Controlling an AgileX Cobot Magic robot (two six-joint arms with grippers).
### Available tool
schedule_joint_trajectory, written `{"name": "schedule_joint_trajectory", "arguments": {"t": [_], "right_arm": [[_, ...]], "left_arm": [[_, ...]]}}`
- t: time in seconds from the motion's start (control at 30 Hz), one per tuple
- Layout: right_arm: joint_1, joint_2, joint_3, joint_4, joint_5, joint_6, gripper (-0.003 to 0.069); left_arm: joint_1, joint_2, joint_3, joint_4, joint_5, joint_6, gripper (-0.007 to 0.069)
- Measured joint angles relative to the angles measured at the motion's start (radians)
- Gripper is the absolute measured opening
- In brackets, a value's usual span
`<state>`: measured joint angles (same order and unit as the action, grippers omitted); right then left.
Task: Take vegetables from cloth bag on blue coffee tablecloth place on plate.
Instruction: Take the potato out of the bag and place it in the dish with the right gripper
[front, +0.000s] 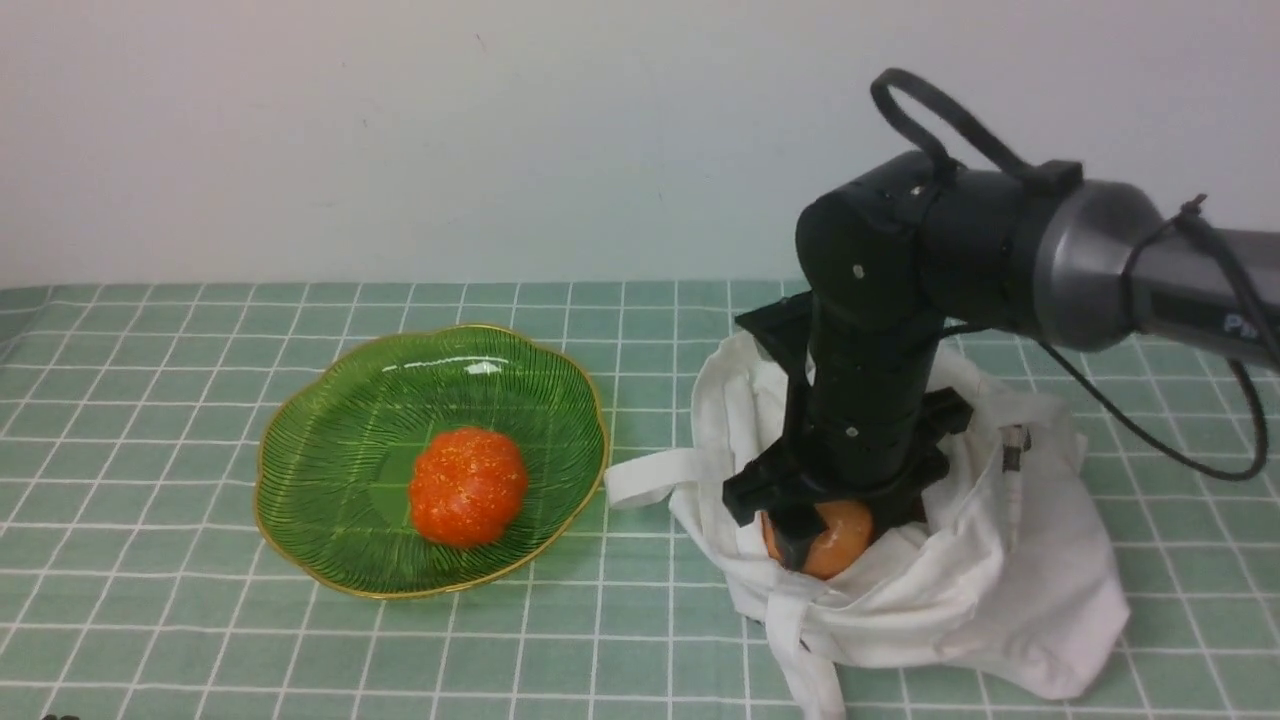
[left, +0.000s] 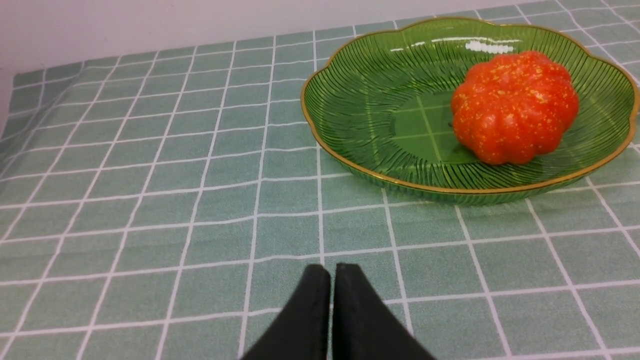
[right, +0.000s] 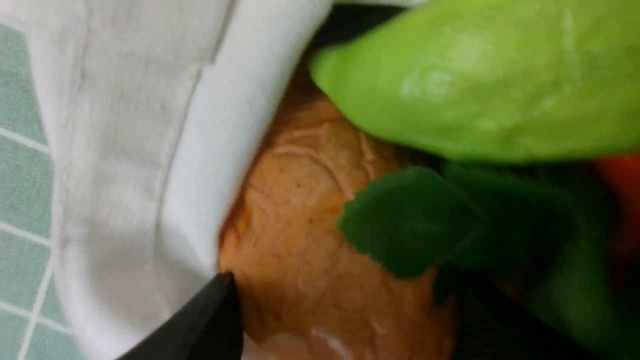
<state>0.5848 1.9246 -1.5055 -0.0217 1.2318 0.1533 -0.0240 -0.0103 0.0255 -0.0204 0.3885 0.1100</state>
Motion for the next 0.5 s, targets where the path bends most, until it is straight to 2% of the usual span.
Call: {"name": "schedule_joint_trajectory", "arguments": {"t": [0.37, 0.5], "right_arm": [[0.000, -0.294, 0.000, 0.004, 0.008, -0.001, 0.0479], [0.000, -0.355, 0.000, 0.062, -0.013, -0.013, 0.0479]], "left_arm": [[0.000, 0.000, 0.000, 0.000, 0.000, 0.000, -0.0008], [0.000, 0.000, 0.000, 0.000, 0.000, 0.000, -0.0008]]}}
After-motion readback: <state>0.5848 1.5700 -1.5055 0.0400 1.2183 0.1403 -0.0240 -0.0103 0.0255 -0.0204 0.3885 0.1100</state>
